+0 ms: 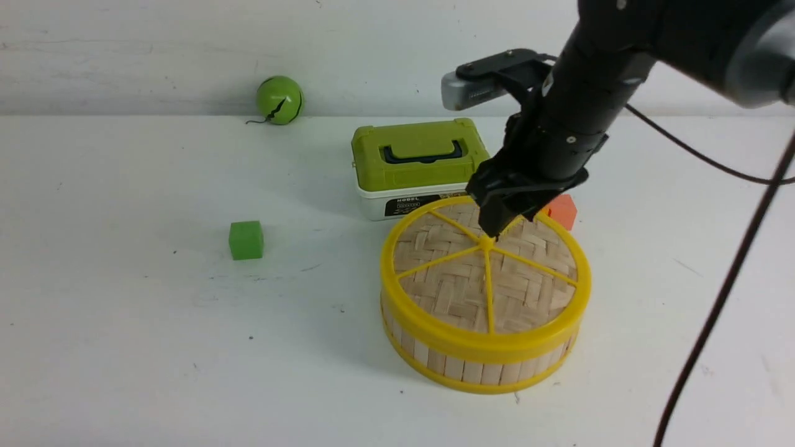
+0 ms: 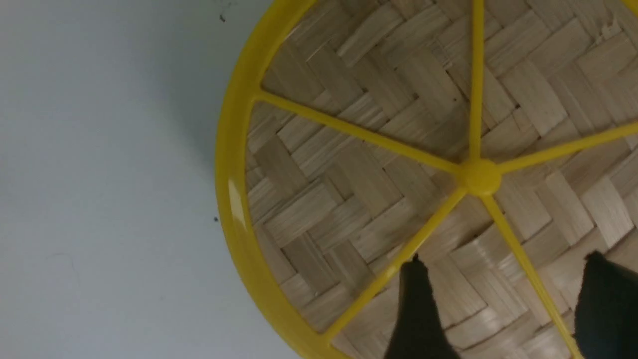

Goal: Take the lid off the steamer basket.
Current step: Use the right arm to lift the lid of the steamer

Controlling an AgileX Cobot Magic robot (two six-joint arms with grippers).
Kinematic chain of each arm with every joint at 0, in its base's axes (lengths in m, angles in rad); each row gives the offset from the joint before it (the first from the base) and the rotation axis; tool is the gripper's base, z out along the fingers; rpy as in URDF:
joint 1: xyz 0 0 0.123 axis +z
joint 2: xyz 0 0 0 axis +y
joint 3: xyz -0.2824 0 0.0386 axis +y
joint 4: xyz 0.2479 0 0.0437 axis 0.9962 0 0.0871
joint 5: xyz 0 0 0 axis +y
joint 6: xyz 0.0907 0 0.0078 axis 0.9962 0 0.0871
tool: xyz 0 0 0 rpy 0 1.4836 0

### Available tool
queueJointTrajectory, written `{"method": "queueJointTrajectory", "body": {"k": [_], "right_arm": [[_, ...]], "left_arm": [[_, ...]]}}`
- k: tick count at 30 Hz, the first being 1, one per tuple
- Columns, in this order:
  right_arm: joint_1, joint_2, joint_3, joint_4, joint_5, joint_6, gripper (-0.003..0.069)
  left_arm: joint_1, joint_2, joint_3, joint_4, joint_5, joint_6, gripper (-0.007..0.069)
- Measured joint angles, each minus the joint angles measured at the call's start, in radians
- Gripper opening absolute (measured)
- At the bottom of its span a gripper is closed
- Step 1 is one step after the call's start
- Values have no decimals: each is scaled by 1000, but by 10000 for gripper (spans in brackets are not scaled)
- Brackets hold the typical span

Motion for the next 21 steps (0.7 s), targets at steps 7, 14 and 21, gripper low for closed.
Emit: {"method": "queueJointTrajectory", "body": {"k": [7,14,21], "right_arm": [[0,92,-23,-16,-3,13,414],[0,114,-27,-21,-68,14,364],[0,118,-27,-21,-84,15,199]], "left_arm": [[0,0,0,-2,0,0,239],[0,0,0,-3,0,0,239],[0,0,0,-7,0,0,239]]}}
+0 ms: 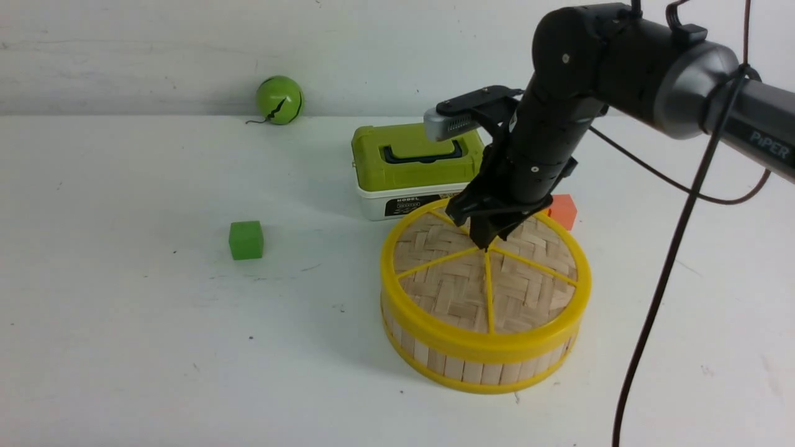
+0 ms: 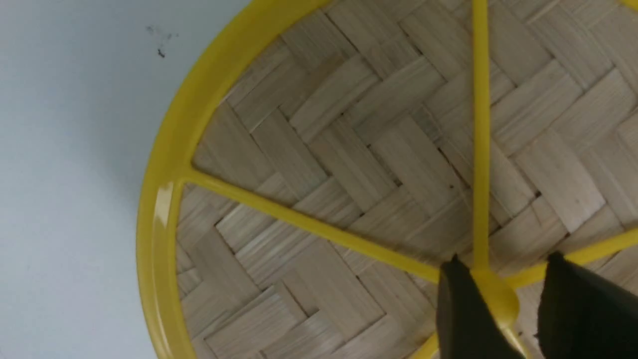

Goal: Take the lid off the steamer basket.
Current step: Use the right arm to lift the lid of the steamer, then use the right arm to place the steamer lid on the table

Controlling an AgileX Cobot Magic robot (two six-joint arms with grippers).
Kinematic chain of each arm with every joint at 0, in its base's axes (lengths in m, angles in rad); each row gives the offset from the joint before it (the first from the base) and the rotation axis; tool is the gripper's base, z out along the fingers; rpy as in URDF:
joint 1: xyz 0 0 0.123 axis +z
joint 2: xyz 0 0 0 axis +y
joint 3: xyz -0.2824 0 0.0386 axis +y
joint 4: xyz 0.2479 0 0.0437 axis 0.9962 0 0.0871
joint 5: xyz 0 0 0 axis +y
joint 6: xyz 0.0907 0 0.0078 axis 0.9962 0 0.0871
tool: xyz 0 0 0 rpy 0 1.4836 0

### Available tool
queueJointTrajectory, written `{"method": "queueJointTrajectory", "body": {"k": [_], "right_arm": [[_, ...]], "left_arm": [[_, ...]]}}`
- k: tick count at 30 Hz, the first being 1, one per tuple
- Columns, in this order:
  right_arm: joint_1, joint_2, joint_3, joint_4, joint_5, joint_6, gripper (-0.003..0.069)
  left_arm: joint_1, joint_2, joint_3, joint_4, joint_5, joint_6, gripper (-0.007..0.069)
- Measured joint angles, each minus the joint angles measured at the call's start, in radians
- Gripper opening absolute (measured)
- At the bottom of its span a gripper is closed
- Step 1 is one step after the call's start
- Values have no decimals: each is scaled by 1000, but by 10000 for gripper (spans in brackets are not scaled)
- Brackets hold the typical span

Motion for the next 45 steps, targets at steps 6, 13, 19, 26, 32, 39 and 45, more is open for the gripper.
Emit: {"method": "queueJointTrajectory", "body": {"k": [6,13,19,26,32,39,45], "right_arm": [[0,11,-2,4,-1,0,122],[0,15,-6,4,1,0,137],[0,24,-6,2,-9,12,271],[0,27,-6,2,-17,29,321],[0,19,-6,5,-11,33,90],[0,-88,1,-6,18,32,105],[-46,-258,0,-62,85,24,105]], "left_arm": [[0,0,0,0,0,0,239],[0,0,0,0,0,0,239],[0,0,0,-6,0,0,239],[0,0,0,-11,0,0,239],[0,0,0,-11,0,0,239],[0,0,0,-11,0,0,239],[0,0,0,-11,0,0,239]]}}
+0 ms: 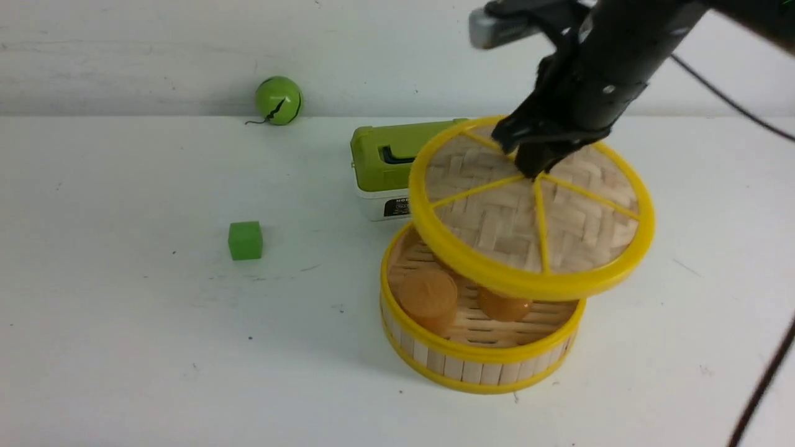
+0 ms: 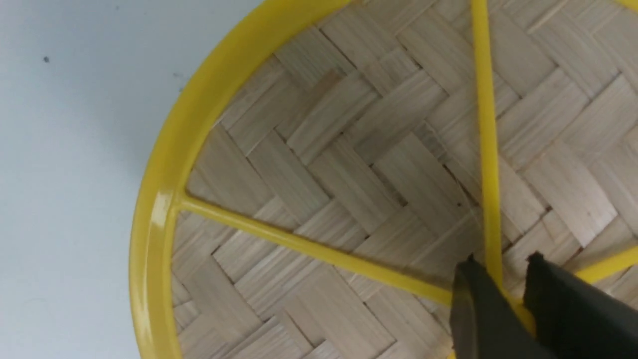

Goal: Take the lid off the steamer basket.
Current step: Use the right arm to place the steamer lid on the table

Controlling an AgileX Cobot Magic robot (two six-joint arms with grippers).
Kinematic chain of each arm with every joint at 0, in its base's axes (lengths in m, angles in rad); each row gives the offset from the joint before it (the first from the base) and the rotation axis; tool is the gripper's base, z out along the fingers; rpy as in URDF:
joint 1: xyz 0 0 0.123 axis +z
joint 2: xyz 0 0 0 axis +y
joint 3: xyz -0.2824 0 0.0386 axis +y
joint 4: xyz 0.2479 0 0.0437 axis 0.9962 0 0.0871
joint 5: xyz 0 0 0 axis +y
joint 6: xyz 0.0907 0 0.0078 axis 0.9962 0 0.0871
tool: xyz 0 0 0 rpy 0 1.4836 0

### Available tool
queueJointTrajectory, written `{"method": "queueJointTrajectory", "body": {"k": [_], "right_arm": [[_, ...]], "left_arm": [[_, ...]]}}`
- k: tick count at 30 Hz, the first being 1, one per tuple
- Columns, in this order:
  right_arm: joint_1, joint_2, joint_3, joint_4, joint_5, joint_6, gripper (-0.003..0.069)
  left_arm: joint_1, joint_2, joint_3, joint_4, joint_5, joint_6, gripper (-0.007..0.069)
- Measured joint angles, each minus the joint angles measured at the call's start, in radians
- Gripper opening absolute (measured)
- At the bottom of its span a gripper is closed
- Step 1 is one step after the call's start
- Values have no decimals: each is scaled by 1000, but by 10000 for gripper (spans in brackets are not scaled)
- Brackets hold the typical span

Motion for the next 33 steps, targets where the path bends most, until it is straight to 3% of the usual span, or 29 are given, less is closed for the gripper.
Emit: {"method": "queueJointTrajectory", "body": {"k": [4,8,13,25,33], "right_arm": [[-130,-77,36,-25,3,-1,105],[-345,-134,181,-50,-1,1,105],[-481,-116,366,-37,-102,4,105],[-438,33,506,18,-358,4,105],[-431,88,507,21,-417,4,132]], "left_arm": [[0,0,0,0,0,0,239],[0,0,0,0,0,0,239],[0,0,0,0,0,0,239],[0,0,0,0,0,0,239],[0,0,0,0,0,0,239]]}}
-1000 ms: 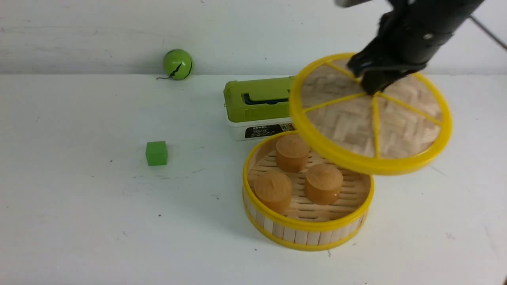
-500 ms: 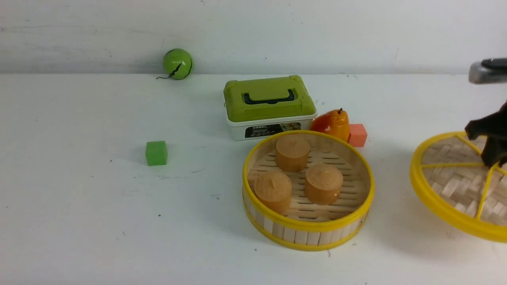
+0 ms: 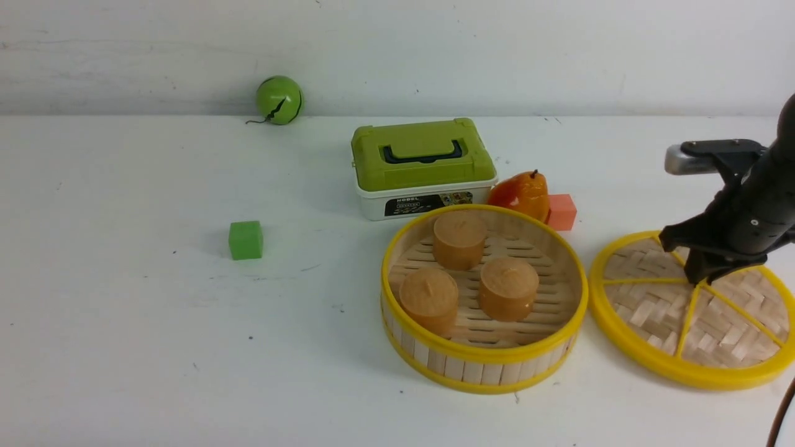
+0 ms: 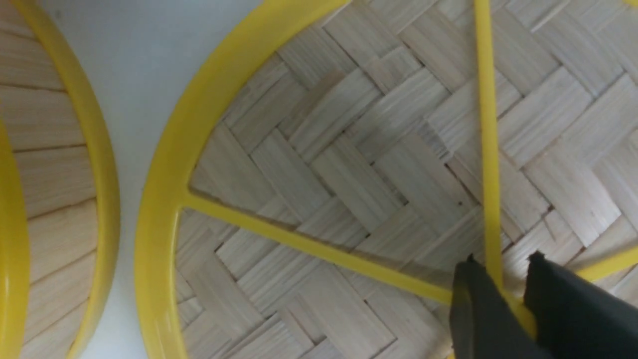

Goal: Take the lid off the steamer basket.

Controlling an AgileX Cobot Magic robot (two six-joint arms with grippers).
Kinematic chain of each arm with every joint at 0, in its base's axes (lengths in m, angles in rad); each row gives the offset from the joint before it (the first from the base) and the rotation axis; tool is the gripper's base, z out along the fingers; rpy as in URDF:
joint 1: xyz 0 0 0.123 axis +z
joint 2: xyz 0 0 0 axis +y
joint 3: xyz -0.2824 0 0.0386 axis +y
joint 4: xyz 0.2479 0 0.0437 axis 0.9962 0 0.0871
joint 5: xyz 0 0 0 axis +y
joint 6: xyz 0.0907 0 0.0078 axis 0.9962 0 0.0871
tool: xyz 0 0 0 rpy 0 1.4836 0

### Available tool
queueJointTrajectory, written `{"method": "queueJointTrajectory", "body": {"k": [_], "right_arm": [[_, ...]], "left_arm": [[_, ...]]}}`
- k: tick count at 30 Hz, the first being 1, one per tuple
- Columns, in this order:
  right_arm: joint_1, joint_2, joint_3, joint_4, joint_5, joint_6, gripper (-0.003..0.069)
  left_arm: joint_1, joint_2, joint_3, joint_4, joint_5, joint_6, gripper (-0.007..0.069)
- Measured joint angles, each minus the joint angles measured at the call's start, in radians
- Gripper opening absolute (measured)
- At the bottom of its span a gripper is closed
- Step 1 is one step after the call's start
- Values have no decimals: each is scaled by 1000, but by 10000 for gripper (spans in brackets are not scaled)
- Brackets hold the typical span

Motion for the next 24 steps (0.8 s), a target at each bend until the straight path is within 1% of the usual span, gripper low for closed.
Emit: {"method": "queueJointTrajectory", "body": {"k": [3,4,5,6,7,8,11,13,14,15,16,18,22,23,24], "right_arm": [[0,0,0,0,0,0,199],[0,0,0,0,0,0,210],[0,-1,-1,0,7,8,254],[0,-3,-4,5,18,15,279],[0,-6,-6,9,24,18,286],[0,-21,-11,22,49,20,309],[0,-88,-12,63,83,14,311],[0,-157,-8,103,87,-10,293],[0,-213,-3,136,87,-37,270],[0,-213,-3,136,87,-37,270],[0,-295,16,192,77,-79,230],[0,-403,56,265,59,-142,169],[0,-608,177,374,-8,-256,42],[0,-619,184,379,-8,-261,36],[0,-714,253,410,-40,-290,-9]], "left_arm": [[0,0,0,0,0,0,239],[0,0,0,0,0,0,239],[0,0,0,0,0,0,239],[0,0,0,0,0,0,239],[0,0,0,0,0,0,239],[0,0,0,0,0,0,239],[0,0,0,0,0,0,239],[0,0,0,0,0,0,239],[0,0,0,0,0,0,239],[0,0,0,0,0,0,239],[0,0,0,0,0,0,239],[0,0,0,0,0,0,239],[0,0,0,0,0,0,239],[0,0,0,0,0,0,239],[0,0,0,0,0,0,239]]}}
